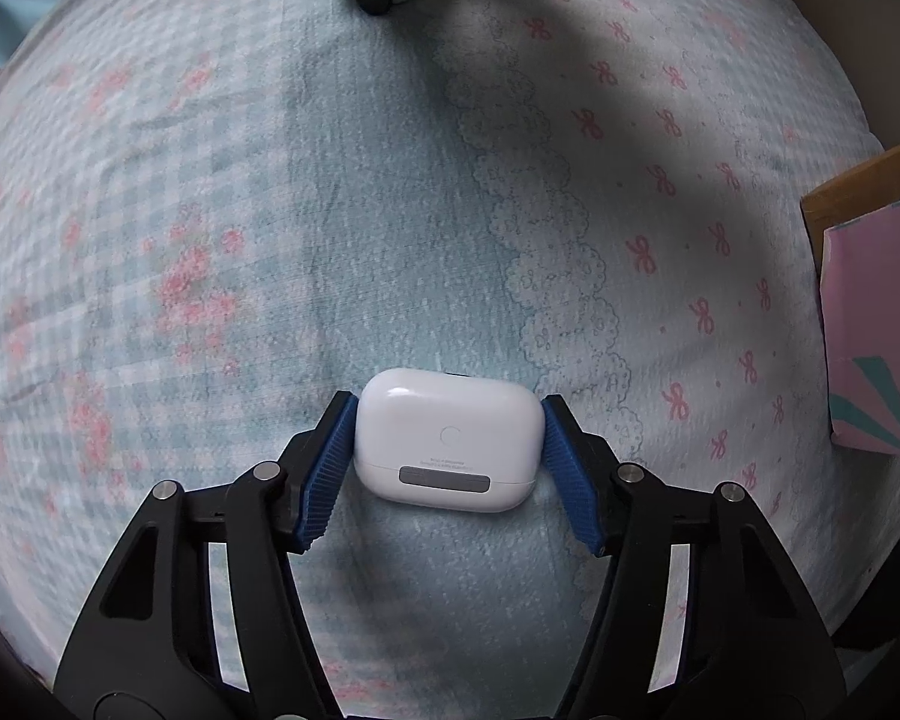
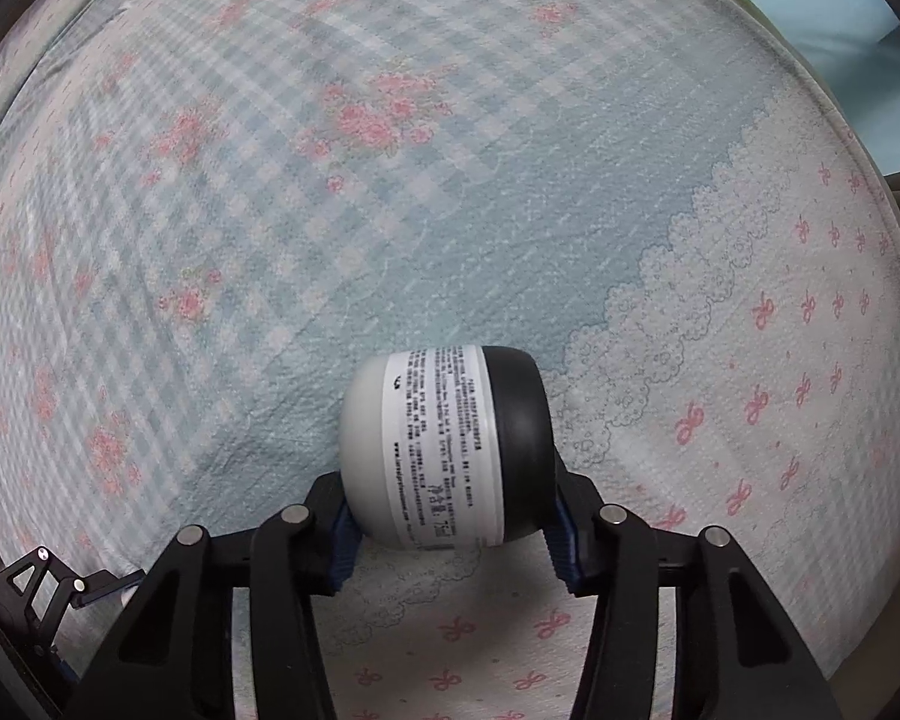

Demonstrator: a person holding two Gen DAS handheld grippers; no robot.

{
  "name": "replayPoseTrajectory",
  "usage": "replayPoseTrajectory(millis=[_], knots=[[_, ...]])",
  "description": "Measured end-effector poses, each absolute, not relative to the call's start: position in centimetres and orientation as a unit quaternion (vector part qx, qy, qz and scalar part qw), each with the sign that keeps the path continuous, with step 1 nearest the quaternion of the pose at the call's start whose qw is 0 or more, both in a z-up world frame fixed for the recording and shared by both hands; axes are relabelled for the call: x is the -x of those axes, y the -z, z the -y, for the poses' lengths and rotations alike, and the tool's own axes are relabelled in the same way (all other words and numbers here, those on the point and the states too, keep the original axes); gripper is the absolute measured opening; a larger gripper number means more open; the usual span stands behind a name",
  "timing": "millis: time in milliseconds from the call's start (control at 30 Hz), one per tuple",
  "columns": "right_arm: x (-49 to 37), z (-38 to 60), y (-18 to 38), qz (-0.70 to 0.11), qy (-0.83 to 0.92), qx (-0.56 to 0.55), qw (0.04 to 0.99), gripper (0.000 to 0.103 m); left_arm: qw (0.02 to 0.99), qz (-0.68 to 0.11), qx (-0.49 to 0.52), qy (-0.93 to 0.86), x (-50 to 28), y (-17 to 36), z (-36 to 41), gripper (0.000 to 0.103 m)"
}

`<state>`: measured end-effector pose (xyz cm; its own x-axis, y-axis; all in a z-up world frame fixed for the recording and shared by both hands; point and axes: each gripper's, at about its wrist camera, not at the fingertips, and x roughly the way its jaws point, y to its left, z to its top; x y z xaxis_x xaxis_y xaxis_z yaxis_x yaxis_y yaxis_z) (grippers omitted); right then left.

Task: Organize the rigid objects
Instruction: 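Lift and carry the earbud case and small jar over the box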

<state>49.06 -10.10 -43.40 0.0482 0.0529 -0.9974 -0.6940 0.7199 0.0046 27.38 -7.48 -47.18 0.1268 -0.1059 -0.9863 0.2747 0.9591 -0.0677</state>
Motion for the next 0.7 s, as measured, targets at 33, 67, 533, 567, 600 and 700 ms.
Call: replayPoseTrajectory(millis=[33, 67, 533, 567, 600, 700], knots=[[-49.1, 10.2, 43.3, -0.632, -0.276, 0.255, 0.678, 0.047, 0.748, -0.648, -0.063, 0.127, -27.4, 47.1, 7.6, 0.058], [-49.2, 10.2, 43.3, -0.630, -0.276, 0.256, 0.679, 0.047, 0.748, -0.648, -0.062, 0.127, -27.4, 47.1, 7.7, 0.058], [-44.8, 11.4, 38.8, -0.626, -0.253, 0.199, 0.710, 0.046, 0.756, -0.643, -0.022, 0.125, -26.2, 42.3, 4.6, 0.058], [-44.4, 11.6, 38.2, -0.625, -0.252, 0.194, 0.713, 0.046, 0.757, -0.641, -0.019, 0.125, -26.0, 41.7, 4.4, 0.058], [-44.0, 11.8, 37.5, -0.624, -0.251, 0.188, 0.715, 0.046, 0.759, -0.639, -0.017, 0.125, -25.9, 41.1, 4.3, 0.058], [-42.7, 12.6, 35.1, -0.619, -0.248, 0.170, 0.725, 0.046, 0.763, -0.633, -0.022, 0.128, -25.7, 39.0, 3.9, 0.058]])
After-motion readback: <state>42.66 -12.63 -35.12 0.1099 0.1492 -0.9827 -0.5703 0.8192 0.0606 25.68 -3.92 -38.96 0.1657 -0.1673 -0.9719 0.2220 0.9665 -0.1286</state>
